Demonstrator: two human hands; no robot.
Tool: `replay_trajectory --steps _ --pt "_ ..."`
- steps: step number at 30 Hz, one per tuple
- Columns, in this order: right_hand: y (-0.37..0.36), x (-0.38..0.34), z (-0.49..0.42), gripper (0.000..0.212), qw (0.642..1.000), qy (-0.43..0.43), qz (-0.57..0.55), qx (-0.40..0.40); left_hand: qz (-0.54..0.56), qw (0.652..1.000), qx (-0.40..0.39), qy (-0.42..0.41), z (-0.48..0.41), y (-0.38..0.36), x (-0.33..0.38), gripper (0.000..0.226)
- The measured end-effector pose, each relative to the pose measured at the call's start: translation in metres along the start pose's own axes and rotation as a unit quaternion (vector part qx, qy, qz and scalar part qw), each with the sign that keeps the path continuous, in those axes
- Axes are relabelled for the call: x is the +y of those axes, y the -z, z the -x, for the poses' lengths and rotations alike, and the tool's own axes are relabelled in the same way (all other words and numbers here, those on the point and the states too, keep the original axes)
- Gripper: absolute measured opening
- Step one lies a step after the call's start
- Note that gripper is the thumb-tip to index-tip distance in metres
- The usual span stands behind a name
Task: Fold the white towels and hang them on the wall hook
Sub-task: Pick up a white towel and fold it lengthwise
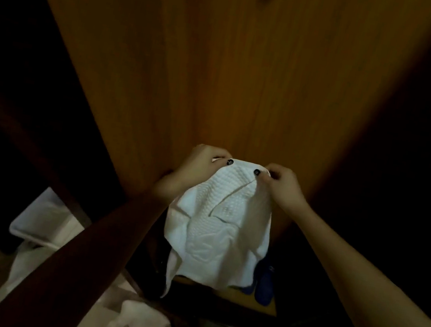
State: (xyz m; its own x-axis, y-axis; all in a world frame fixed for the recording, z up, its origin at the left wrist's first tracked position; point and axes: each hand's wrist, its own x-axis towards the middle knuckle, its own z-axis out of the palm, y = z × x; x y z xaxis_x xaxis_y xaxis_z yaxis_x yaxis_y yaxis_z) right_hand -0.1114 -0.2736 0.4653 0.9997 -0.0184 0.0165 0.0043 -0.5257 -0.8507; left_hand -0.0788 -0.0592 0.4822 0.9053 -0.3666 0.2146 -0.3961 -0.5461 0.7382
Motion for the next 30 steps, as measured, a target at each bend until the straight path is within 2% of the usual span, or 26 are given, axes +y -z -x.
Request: replay_trajectory --steps 3,7,9,12,14,16,20,25,29,30 --pt "0.035 -0.041 0.023 0.011 0.999 0.0 0.021 0.03 0.041 0.999 -0.002 -0.011 0.013 0.025 0.059 0.013" --pt "0.063 -0.081 0.057 0.027 0.994 -0.023 0.03 0.102 0.111 0.993 0.016 -0.022 0.034 0.049 0.118 0.012" --pt "0.069 -0.091 0.077 0.03 0.991 -0.039 0.069 0.108 0.138 0.99 0.023 -0.035 0.042 0.063 0.14 0.013" --pt "0.072 -0.095 0.112 0.013 0.984 -0.069 0.129 0.105 0.166 0.983 0.037 -0.067 0.056 0.084 0.167 0.012" --pt "0.071 -0.096 0.137 0.026 0.98 -0.08 0.15 0.102 0.176 0.98 0.04 -0.085 0.068 0.097 0.181 0.012" --pt "0.068 -0.099 0.162 0.031 0.979 -0.052 0.162 0.114 0.172 0.98 0.045 -0.093 0.08 0.109 0.189 0.012" --pt "0.057 -0.116 0.21 0.03 0.978 0.006 0.084 0.193 0.175 0.98 0.056 -0.075 0.106 0.119 0.196 0.011" --pt "0.053 -0.144 0.25 0.024 0.968 0.041 0.084 0.234 0.137 0.988 0.01 -0.068 0.139 0.1 0.21 0.012" --pt "0.065 -0.162 0.272 0.007 0.971 0.073 0.06 0.221 0.142 0.987 -0.019 -0.077 0.157 0.087 0.221 0.011" --pt "0.069 -0.167 0.278 0.011 0.974 0.089 0.038 0.205 0.147 0.985 -0.036 -0.084 0.161 0.085 0.225 0.012"
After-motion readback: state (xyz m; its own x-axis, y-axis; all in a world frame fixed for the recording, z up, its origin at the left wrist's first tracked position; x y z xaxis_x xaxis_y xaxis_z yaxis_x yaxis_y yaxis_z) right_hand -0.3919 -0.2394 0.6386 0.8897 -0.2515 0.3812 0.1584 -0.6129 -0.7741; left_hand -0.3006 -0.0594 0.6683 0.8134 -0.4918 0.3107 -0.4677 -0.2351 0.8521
